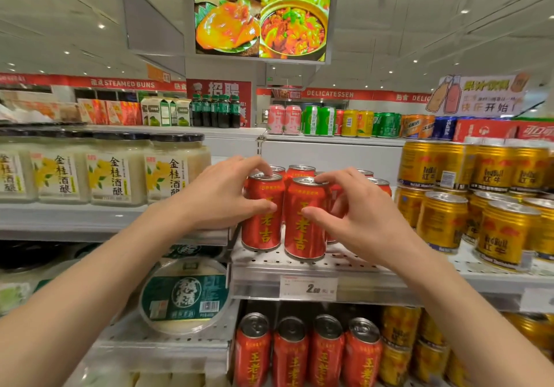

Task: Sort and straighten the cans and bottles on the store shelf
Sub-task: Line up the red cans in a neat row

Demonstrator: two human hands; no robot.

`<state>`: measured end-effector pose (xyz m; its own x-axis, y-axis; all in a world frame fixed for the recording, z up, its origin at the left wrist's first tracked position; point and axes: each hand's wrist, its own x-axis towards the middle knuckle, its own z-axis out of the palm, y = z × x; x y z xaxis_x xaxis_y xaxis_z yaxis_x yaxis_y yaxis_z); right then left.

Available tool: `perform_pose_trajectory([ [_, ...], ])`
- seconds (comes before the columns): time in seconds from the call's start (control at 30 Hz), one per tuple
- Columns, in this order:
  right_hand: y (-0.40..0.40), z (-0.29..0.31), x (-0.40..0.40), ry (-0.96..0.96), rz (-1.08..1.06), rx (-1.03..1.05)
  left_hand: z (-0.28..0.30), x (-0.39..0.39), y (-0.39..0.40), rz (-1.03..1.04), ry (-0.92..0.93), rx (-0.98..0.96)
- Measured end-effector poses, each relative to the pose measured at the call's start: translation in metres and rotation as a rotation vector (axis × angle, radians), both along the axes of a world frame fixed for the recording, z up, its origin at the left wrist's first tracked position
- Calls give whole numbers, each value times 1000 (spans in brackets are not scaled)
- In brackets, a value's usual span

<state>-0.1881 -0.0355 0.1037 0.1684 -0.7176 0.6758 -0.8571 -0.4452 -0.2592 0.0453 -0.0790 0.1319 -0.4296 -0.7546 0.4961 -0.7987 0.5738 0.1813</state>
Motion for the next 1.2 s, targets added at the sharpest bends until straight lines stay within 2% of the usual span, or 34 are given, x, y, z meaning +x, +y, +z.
perform_pose_trajectory([
  [0.2, -4, 1, -8, -54, 78, 70, 4, 10, 5, -110, 43, 76],
  [0.5, -2, 5, -16, -53, 118, 79, 4, 0, 9, -83, -29, 33],
  [0.7, -4, 17, -51, 38, -46, -175, 12, -38, 8, -97, -167, -83],
  [0.83, -17, 12, -66, 95, -153, 9, 19, -58, -2, -48, -266, -146],
  [0.97, -17, 5, -70, -4, -98, 178, 12, -63, -13, -6, -269, -85],
  [1.2, -10, 13, -82, -140, 3, 224, 8, -62, -18, -11, -258, -98],
])
